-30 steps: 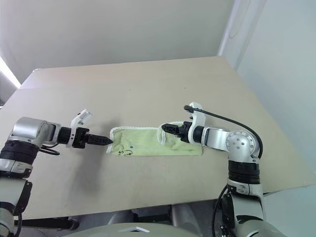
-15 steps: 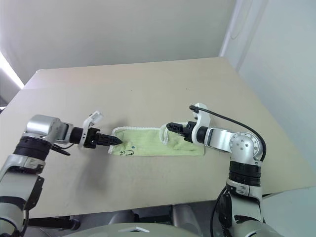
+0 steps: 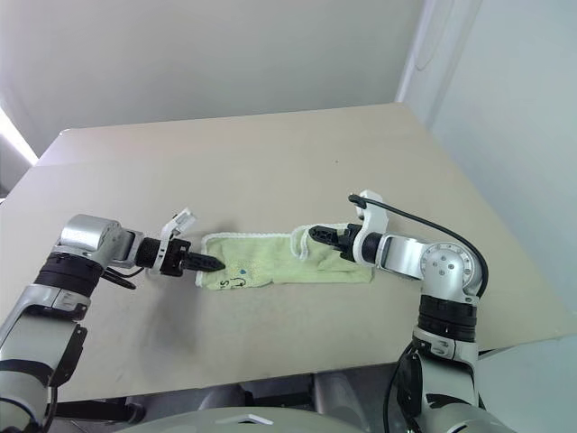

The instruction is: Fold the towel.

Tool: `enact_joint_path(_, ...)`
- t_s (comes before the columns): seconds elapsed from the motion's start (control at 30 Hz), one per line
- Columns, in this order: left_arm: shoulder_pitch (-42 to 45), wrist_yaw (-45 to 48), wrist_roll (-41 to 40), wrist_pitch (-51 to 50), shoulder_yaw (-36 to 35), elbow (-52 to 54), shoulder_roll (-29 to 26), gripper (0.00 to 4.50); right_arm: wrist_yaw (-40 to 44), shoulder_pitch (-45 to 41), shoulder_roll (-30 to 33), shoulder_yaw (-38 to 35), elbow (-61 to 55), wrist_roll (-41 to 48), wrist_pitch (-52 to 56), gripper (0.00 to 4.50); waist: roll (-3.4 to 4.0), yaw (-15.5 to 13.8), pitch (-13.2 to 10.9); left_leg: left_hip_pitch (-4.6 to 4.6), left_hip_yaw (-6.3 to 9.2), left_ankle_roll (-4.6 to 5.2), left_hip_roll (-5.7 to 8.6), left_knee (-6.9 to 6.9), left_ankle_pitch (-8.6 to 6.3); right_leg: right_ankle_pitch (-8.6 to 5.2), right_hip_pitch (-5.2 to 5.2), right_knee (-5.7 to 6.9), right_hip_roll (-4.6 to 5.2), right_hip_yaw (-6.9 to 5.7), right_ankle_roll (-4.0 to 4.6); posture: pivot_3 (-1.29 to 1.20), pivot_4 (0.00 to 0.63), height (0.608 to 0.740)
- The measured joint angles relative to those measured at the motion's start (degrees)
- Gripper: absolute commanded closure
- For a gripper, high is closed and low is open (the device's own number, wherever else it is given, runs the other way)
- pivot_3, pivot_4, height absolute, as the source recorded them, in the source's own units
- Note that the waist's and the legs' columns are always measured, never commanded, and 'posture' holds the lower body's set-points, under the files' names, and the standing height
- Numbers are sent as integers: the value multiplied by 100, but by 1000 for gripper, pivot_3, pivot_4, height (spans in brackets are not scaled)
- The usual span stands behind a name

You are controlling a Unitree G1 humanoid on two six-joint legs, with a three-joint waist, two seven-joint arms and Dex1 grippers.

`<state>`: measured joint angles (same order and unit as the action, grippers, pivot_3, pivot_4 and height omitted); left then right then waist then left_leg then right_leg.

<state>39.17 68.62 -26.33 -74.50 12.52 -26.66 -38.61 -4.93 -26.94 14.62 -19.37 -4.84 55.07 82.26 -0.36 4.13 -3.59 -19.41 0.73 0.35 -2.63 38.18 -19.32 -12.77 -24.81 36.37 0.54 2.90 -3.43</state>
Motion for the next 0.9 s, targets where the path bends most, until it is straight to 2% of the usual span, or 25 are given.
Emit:
enact_joint_path(0.27, -1, 477, -132, 121, 22, 200, -900, 4481, 382, 18, 16, -40, -225, 20, -18, 0, 0, 0, -1, 0, 0, 0, 0, 0, 0, -1, -20, 1, 0, 0, 0, 0, 0, 712)
enact_joint_path(0.57, 48, 1160, 150, 571, 282, -233, -1883, 4481, 1327, 136, 242, -76, -960, 743, 33, 0, -3, 2, -2, -7, 0, 0, -1, -1, 0, -9, -29, 1, 0, -1, 11, 0, 0, 712)
enact_joint_path(0.67, 47, 1486, 202, 699, 303, -239, -2195, 4481, 1690, 364, 571, 194, -1243, 830, 21, 0, -3, -6, -2, -8, -2, 0, -1, -2, 0, -13, -30, 1, 1, -1, 16, 0, 0, 712)
enact_joint_path(0.9, 220, 1822, 193, 768, 430, -21, -2139, 4481, 3024, 1028, 1963, 1445, -2438, 369, -672, 0, -20, -25, -8, -8, -3, 0, 0, 4, 0, -16, -28, -1, 1, -2, 18, 0, 0, 712)
